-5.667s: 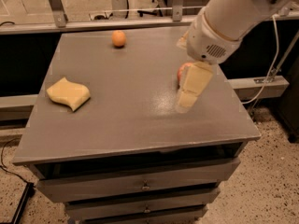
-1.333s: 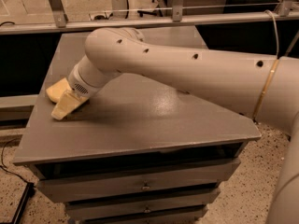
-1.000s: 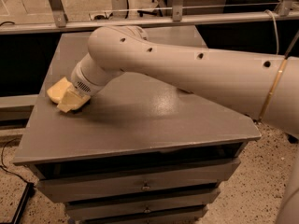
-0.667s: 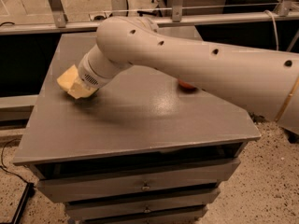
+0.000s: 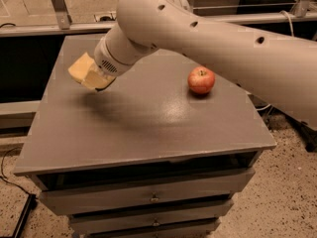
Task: Move sponge near orange
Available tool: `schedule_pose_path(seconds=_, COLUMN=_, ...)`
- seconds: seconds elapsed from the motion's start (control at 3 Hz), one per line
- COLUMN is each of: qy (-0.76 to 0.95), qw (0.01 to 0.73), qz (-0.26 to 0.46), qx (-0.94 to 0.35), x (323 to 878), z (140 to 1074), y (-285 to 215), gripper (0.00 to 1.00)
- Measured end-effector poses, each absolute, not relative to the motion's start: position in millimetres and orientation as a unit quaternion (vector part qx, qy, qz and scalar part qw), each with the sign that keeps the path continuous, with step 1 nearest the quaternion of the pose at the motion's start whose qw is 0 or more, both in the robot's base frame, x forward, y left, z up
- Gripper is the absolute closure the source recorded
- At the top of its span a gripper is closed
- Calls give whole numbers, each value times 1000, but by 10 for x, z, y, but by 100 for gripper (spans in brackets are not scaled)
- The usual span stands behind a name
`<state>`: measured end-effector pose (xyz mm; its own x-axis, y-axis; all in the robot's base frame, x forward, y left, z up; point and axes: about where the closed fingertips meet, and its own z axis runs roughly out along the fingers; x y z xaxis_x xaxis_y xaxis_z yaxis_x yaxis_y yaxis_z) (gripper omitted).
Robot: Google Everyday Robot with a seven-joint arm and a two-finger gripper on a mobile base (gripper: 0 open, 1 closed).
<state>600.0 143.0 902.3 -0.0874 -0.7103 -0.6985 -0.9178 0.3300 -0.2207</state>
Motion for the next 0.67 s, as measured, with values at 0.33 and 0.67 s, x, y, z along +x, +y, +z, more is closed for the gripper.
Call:
schedule_pose_path(seconds=0.33, qy=731, qw=376, qz=110, qx=-559, x=6183, z=9057, y=1234, gripper=100)
schedule_pose_path(seconds=0.67, qy=742, qw=378, qz=76, qx=-549, x=6527, z=9055, y=874, gripper=100)
